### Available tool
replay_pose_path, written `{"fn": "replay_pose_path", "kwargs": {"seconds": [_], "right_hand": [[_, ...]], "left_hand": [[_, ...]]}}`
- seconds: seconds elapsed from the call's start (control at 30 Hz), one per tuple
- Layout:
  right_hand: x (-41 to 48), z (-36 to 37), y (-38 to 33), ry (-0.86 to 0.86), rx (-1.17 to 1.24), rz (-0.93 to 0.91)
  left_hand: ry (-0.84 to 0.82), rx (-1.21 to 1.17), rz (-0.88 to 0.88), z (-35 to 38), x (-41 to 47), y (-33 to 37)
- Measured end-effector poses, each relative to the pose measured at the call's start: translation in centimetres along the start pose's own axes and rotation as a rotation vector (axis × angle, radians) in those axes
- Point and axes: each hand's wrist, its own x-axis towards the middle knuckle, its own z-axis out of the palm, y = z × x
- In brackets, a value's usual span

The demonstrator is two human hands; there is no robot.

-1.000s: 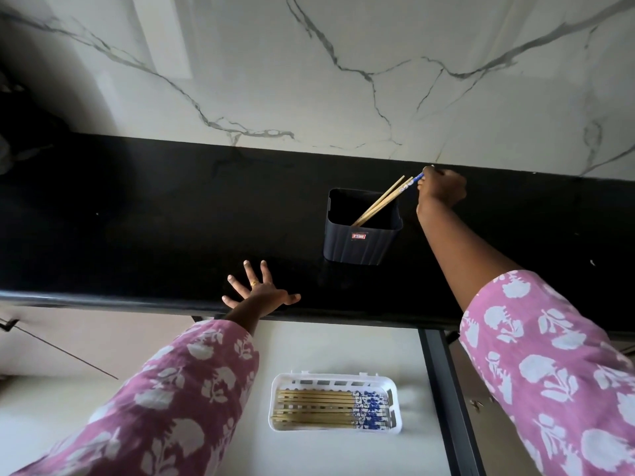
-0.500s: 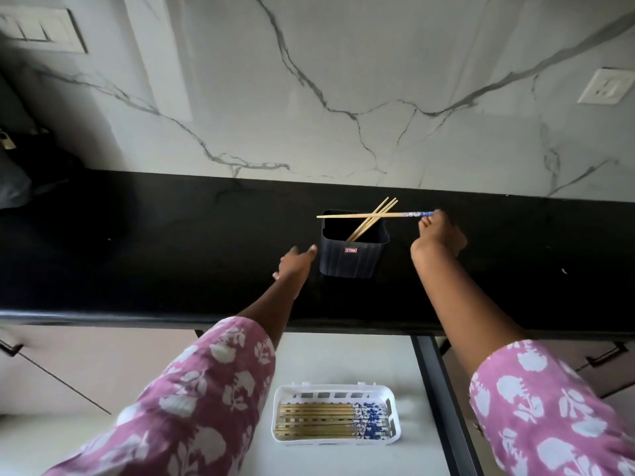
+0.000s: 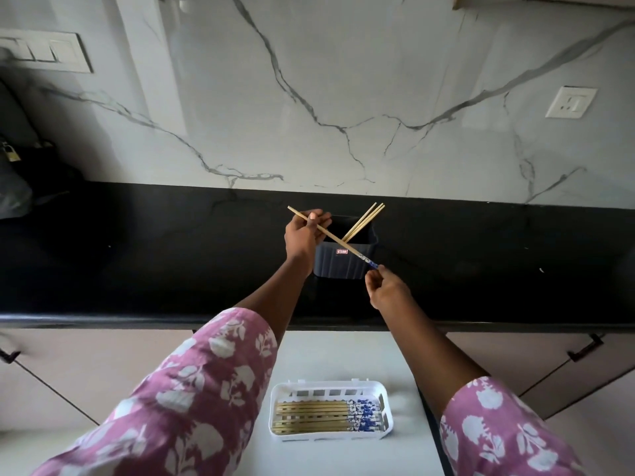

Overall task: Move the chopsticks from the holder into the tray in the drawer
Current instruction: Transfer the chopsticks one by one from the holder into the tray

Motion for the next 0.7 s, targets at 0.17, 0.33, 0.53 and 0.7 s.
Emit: {"fn": "replay_pose_path", "kwargs": {"seconds": [0.17, 0.33, 0.53, 0.7], "right_hand": [[-0.5, 0.9, 0.8, 0.062, -0.653, -0.360], [-2.2, 1.8, 1.6, -0.195, -1.250, -1.007], [-2.4, 2.2, 2.3, -0.424, -1.374, -1.032], [-0.8, 0.6, 3.5, -0.516, -1.565, -0.936]], "left_hand": [[-0.020, 0.095, 0.053, -0.5, -0.4, 0.6], [-0.099, 0.235, 0.049, -1.0, -0.5, 0.3], [-0.143, 0.265, -0.028, -1.7, -0.5, -0.8], [-0.109, 0.378, -0.128, -4.6, -0.2, -3.1]]}}
